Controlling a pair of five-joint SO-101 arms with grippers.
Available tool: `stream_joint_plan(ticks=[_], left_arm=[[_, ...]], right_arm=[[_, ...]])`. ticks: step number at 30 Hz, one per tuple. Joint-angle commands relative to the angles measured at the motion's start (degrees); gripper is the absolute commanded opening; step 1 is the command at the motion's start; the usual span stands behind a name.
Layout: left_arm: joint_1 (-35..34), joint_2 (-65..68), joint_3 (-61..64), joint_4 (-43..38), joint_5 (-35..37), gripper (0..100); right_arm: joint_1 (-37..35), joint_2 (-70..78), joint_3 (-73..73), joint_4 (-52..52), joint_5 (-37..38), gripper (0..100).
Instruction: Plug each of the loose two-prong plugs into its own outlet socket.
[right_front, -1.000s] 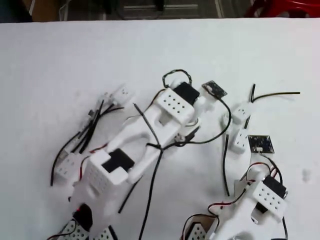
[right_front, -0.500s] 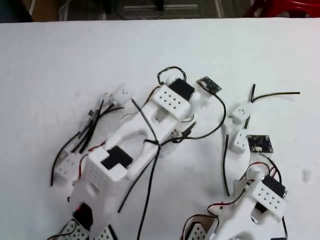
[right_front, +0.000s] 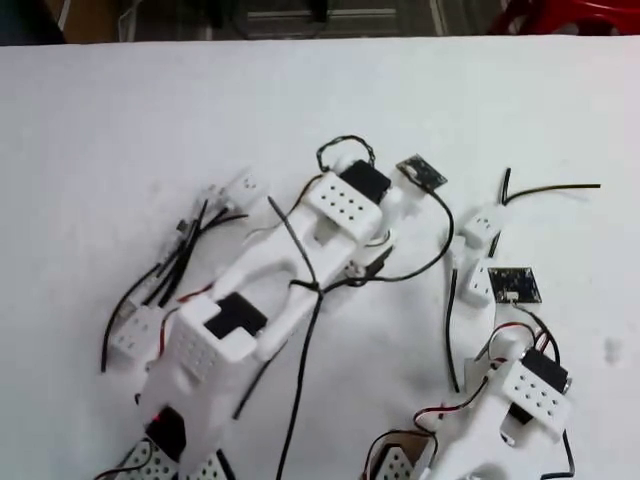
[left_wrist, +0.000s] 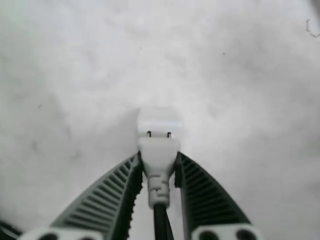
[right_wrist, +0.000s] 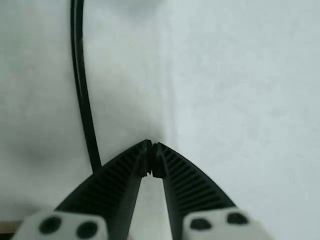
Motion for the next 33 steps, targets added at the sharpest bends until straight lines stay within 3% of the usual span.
stream_joint_plan(ticks=[1,14,19,33], left_arm=[[1.0,2.7,-1.1,-0.3,-0.7,3],[1.4,6.9,-5.3,2.1,-1.2,3],[-0.2,6.0,-8.2,6.1,-1.2,15],[-1.5,6.7,-7.6,6.9,-3.5,16]], right_arm=[[-0.5,-0.8,-0.3,-0.9,0.6,1.8],[-0.2,-0.8,-0.3,-0.8,0.6,1.8],[-0.3,-0.8,-0.3,-0.8,0.6,1.8],[-0.5,-0.8,-0.3,-0.8,0.6,1.8]])
